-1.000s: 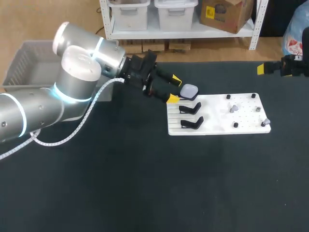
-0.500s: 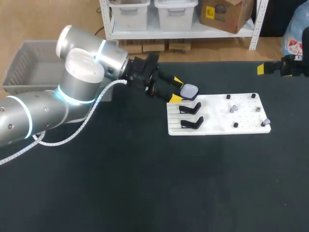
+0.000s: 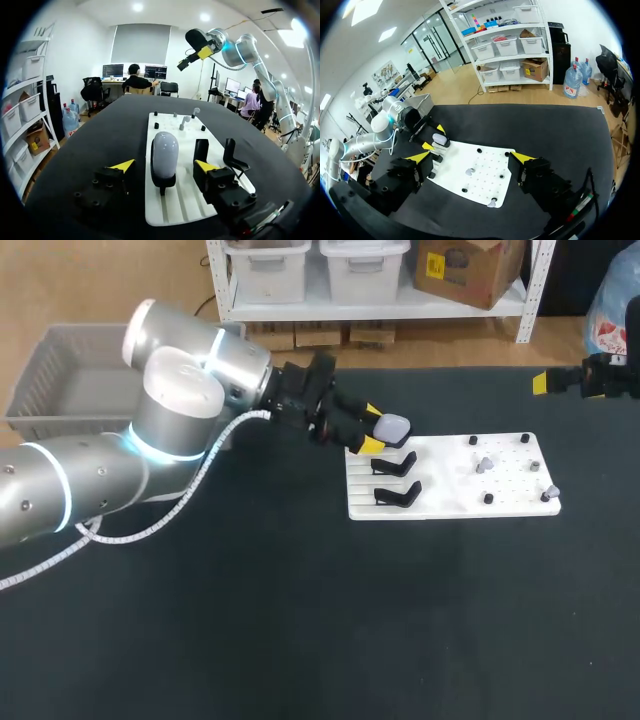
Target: Pick up each earbud case from the left stands, insert the matching earbuds, close the lid, and place the case in the box.
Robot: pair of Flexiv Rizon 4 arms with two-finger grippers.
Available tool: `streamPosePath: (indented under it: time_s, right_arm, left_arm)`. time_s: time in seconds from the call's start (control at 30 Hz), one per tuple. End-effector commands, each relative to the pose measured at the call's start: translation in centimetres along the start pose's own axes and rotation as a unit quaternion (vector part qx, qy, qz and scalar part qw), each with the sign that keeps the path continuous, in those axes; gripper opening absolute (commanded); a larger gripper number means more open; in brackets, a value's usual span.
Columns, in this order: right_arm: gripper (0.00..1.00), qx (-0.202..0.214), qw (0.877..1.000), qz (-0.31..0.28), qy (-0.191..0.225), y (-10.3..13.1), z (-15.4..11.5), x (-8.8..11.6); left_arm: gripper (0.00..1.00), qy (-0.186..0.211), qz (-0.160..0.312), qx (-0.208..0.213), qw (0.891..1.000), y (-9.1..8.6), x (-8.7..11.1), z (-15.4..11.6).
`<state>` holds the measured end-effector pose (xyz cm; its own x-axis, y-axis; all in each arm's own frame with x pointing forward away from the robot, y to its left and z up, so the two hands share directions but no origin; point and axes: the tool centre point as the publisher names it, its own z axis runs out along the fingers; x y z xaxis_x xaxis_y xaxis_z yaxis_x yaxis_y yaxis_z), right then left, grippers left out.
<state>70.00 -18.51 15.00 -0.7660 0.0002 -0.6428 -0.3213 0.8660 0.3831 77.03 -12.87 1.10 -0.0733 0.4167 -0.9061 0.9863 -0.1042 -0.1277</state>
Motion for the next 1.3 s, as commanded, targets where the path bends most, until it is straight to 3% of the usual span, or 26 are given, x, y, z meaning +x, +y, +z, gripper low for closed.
streamPosePath:
  time_s: [0.03,0.83,0.97,1.0,1.03,1.3]
  right_arm:
    - [1.00,0.000,1.000,0.000,0.000,0.00,0.00,0.00]
    - [1.00,0.000,1.000,0.000,0.000,0.00,0.00,0.00]
    - [1.00,0.000,1.000,0.000,0.000,0.00,0.00,0.00]
    - [1.00,0.000,1.000,0.000,0.000,0.00,0.00,0.00]
    - [1.00,0.000,1.000,0.000,0.000,0.00,0.00,0.00]
    - [1.00,0.000,1.000,0.000,0.000,0.00,0.00,0.00]
  left_arm:
    - [0.76,0.000,0.000,-0.001,1.000,0.06,-0.10,0.28]
    - [0.70,0.007,-0.002,0.000,1.000,0.47,-0.34,0.81]
    - [0.59,0.009,-0.001,0.002,1.000,0.45,-0.41,1.03]
    - [0.49,0.009,-0.001,0.002,1.000,0.44,-0.43,1.04]
    - [0.45,0.009,-0.001,0.001,1.000,0.44,-0.44,1.05]
    - [0.42,0.013,0.000,-0.002,1.000,0.52,-0.51,0.97]
